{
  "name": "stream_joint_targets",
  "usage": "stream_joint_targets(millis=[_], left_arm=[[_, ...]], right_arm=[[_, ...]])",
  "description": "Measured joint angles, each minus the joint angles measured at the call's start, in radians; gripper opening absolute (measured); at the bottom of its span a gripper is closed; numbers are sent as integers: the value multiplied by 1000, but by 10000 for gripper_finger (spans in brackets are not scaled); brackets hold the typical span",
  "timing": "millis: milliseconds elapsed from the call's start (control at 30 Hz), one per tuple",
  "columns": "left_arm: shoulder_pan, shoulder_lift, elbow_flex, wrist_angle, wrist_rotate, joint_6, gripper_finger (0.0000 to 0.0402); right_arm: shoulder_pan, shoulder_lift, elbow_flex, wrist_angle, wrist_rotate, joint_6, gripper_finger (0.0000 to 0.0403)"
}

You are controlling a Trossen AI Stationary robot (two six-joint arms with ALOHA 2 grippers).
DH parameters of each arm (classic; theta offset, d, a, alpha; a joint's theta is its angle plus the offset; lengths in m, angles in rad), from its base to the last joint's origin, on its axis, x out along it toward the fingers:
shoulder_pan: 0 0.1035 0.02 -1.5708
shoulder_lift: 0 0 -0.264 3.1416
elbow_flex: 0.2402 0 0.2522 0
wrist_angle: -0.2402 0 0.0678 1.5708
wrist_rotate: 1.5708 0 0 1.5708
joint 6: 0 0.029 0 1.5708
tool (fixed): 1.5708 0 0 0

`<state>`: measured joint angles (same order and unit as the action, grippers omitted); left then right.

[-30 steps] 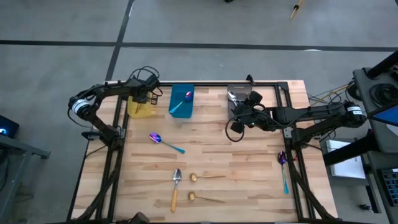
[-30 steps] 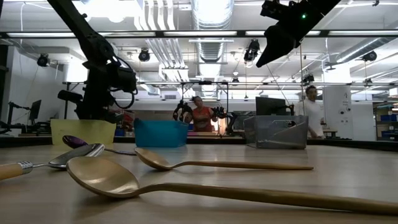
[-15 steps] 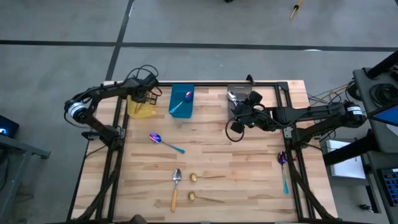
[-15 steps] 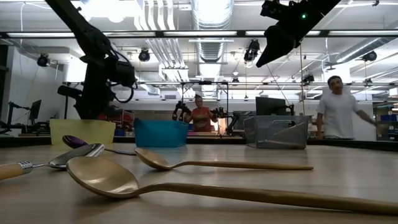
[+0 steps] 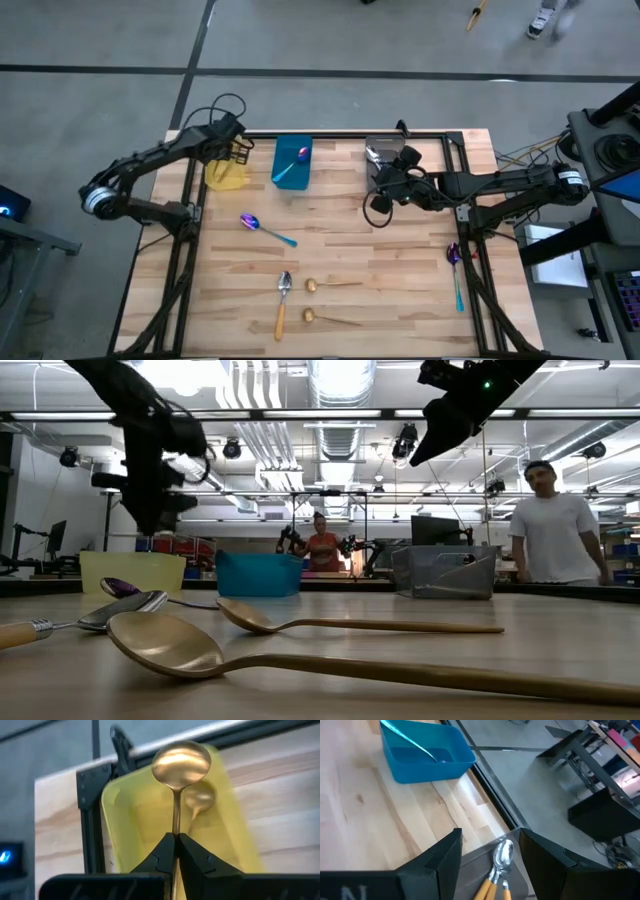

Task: Sort silverware by color (type)
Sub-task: Put the gold spoon into the yellow bin

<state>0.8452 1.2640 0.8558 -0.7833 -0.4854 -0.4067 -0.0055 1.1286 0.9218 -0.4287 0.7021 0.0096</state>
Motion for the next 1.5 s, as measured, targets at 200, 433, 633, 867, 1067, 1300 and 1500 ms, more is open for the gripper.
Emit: stream_joint_targets(millis=[200,433,633,867,1067,1300,1500], left_arm=[[-115,-177,0,37,119,45,0],[-373,-318,0,134,193,73,0],[-669,-352,-23,369,222,119,0],[-937,-288,-103,796,271,258,0],[-1002,-160,-145,1051,286,264,0],[-1002,23,-155,1243,435,263,0],[-1002,138,-153,1386,573,267,0]], right_arm=[[0,0,-14,82,-95,-51,187],[-4,0,-106,397,-324,-236,187],[-5,0,-146,576,-480,-324,187],[-8,0,-146,620,-603,-350,187],[-8,20,-146,687,-706,-356,187],[-8,83,-147,821,-931,-362,187],[-8,104,-147,892,-1048,-361,187]])
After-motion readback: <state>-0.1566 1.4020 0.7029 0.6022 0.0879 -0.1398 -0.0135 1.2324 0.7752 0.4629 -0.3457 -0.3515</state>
